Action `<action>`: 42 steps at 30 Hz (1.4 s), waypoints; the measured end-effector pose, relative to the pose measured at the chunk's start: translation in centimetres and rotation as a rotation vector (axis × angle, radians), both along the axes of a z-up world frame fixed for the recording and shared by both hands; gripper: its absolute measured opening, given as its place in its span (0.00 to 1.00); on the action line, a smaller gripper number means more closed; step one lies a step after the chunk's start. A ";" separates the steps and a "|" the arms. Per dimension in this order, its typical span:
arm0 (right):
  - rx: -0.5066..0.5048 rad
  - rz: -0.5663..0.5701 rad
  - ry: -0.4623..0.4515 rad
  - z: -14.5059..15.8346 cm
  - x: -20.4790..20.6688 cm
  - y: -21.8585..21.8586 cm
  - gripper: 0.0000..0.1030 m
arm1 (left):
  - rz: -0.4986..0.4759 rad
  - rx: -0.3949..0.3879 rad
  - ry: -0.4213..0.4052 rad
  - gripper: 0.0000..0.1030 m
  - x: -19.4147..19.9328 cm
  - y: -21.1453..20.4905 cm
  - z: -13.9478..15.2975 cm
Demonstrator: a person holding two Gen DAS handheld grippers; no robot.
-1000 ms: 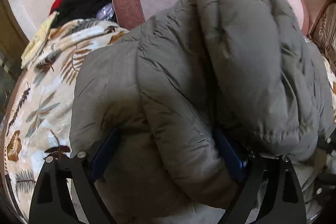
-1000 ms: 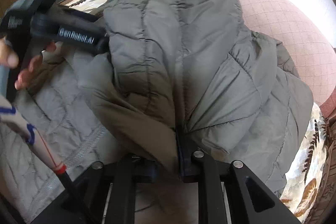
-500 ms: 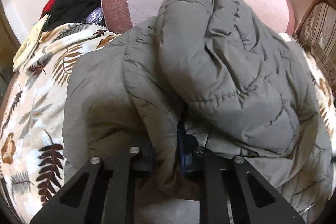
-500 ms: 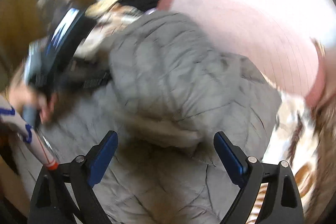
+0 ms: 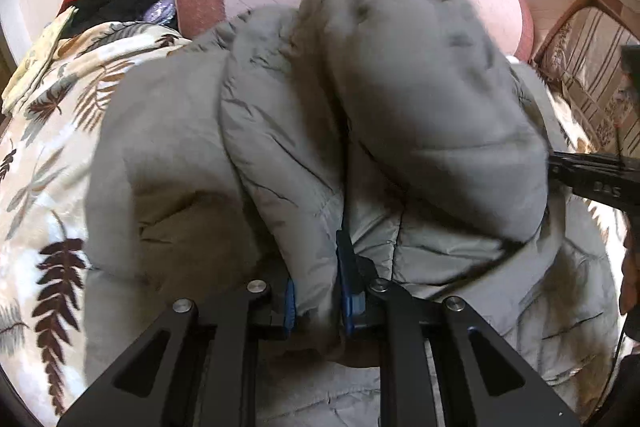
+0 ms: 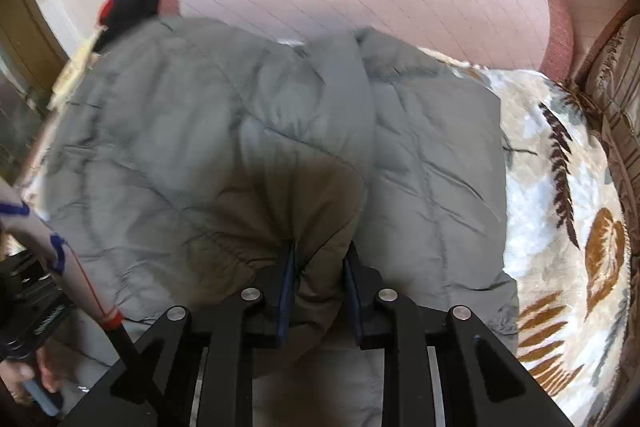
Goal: Fold large clothes
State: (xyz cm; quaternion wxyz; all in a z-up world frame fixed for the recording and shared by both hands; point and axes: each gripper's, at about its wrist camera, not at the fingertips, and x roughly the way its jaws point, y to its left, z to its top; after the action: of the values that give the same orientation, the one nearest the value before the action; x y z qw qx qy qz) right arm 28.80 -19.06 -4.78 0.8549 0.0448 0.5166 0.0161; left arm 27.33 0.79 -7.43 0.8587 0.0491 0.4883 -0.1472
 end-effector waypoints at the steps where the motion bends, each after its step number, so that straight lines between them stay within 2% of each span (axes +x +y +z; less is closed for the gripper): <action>1: -0.012 0.005 0.015 -0.8 0.2 0.2 0.23 | -0.003 0.005 -0.007 0.17 -0.1 -0.2 -0.3; 3: -0.016 0.010 0.012 -2.1 0.4 0.0 0.23 | -0.006 0.006 -0.021 0.17 -0.3 -0.2 -0.4; 5: 0.013 -0.006 -0.006 -1.7 -0.1 -0.9 0.24 | 0.000 -0.006 -0.019 0.17 -0.5 -0.1 -0.1; 8: 0.032 0.016 -0.033 -0.6 -1.6 -0.9 0.38 | 0.005 -0.004 -0.027 0.20 -0.9 0.1 0.5; 10: 0.028 0.019 -0.049 0.1 -2.4 -0.5 0.78 | 0.011 -0.004 -0.032 0.21 -1.4 0.2 0.9; 12: 0.024 0.020 -0.080 1.2 -3.3 -0.2 0.87 | 0.016 -0.010 -0.026 0.21 -1.8 0.3 1.1; 18: 0.049 0.070 -0.180 5.7 -4.3 2.8 0.87 | 0.039 -0.069 -0.006 0.21 -2.2 1.1 1.0; 23: 0.115 0.123 -0.184 6.8 -0.8 6.4 0.87 | 0.063 -0.130 0.007 0.21 -2.8 1.8 0.6; 25: 0.150 0.117 -0.157 6.2 1.3 7.5 0.87 | 0.067 -0.140 0.004 0.21 -3.0 1.9 0.4; 27: 0.158 0.110 -0.111 4.2 3.8 8.0 0.87 | 0.070 -0.154 -0.002 0.21 -3.1 2.1 0.3; 28: 0.136 0.114 -0.067 2.9 4.9 8.9 0.87 | 0.071 -0.164 -0.002 0.21 -3.2 2.2 0.1; 30: 0.020 0.135 0.010 -0.4 6.2 10.9 0.90 | 0.066 -0.173 0.001 0.21 -3.2 2.4 -0.2; 32: -0.055 0.144 0.017 -2.4 6.3 11.7 0.93 | 0.055 -0.164 -0.003 0.22 -3.3 2.4 -0.4; 35: -0.053 0.138 0.003 -2.5 5.9 11.6 0.94 | 0.046 -0.156 -0.005 0.23 -3.4 2.2 -0.3; 39: 0.034 0.152 -0.040 0.5 3.7 10.1 0.88 | 0.044 -0.159 -0.004 0.23 -3.5 2.3 -0.2; 42: 0.041 0.186 -0.096 2.9 0.2 9.1 0.88 | 0.039 -0.161 0.002 0.23 -3.4 2.4 -0.1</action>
State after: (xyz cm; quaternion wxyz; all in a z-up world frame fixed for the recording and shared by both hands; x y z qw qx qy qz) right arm 29.05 -9.96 -1.87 0.8723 0.0133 0.4766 0.1083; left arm 23.97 3.20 -7.49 0.8620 -0.0299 0.4768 -0.1693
